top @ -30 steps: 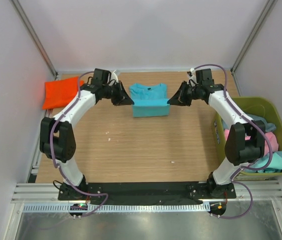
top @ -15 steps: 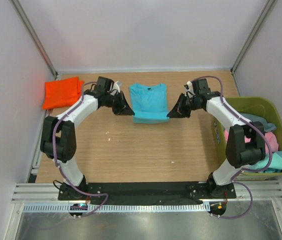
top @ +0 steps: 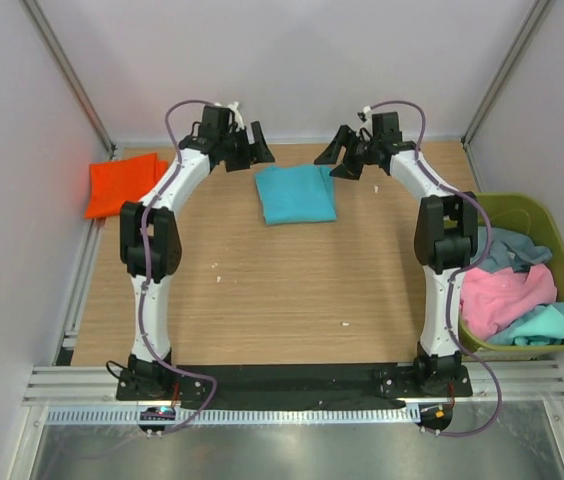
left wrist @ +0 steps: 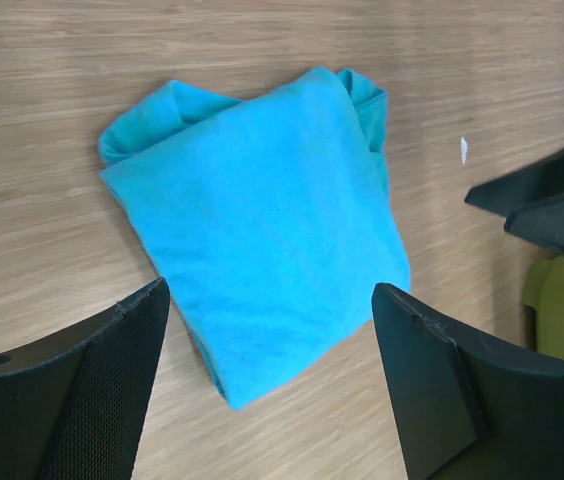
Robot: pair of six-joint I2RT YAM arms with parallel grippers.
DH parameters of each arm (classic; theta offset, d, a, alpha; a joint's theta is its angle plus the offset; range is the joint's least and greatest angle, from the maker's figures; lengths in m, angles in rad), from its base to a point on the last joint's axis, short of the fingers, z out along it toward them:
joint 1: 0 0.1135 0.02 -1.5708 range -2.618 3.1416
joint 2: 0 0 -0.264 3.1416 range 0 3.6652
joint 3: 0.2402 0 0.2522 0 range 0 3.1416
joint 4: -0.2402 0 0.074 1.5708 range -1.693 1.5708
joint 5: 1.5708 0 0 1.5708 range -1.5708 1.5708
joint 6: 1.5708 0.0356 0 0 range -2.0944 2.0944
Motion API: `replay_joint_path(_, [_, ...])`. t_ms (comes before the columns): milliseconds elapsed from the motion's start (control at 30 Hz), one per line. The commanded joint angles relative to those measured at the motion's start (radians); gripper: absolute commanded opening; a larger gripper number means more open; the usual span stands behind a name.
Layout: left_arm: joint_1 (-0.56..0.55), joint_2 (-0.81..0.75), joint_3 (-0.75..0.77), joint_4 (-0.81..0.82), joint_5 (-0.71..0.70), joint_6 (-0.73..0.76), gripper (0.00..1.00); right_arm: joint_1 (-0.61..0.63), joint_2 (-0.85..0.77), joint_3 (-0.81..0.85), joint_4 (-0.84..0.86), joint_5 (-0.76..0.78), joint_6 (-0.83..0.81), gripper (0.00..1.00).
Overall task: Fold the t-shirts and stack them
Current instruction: Fold the tshirt, then neatly place the folded tshirt to the corner
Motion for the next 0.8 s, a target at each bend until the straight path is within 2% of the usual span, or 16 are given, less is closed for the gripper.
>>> replay_joint_path(0, [0.005,-0.061,-0.065,-0.017,-0.062,0.043,0.83,0.005,-0.111,-0.096,0.053,-0.045,-0.01,0.74])
replay_joint_path(100, [0.019,-0.049,-0.13,-0.017,-0.001,0.024,0.82,0.006,-0.121,-0.173,0.053,-0.056,-0.02,0.73])
replay_joint_path(233, [0.037,0.023,-0.159,0.006,0.134,-0.017,0.77,0.009,-0.055,-0.173,0.056,-0.071,-0.013,0.7])
replay_joint_path(467, [0.047,0.134,-0.139,0.062,0.171,-0.076,0.75,0.014,0.069,-0.091,0.067,-0.073,0.012,0.68])
replay_joint_path(700, [0.048,0.244,-0.087,0.147,0.248,-0.149,0.72,0.016,0.129,-0.083,0.066,-0.061,0.013,0.68])
replay_joint_path(767, [0.047,0.263,-0.083,0.182,0.288,-0.162,0.68,0.014,0.135,-0.09,0.067,-0.059,0.015,0.68])
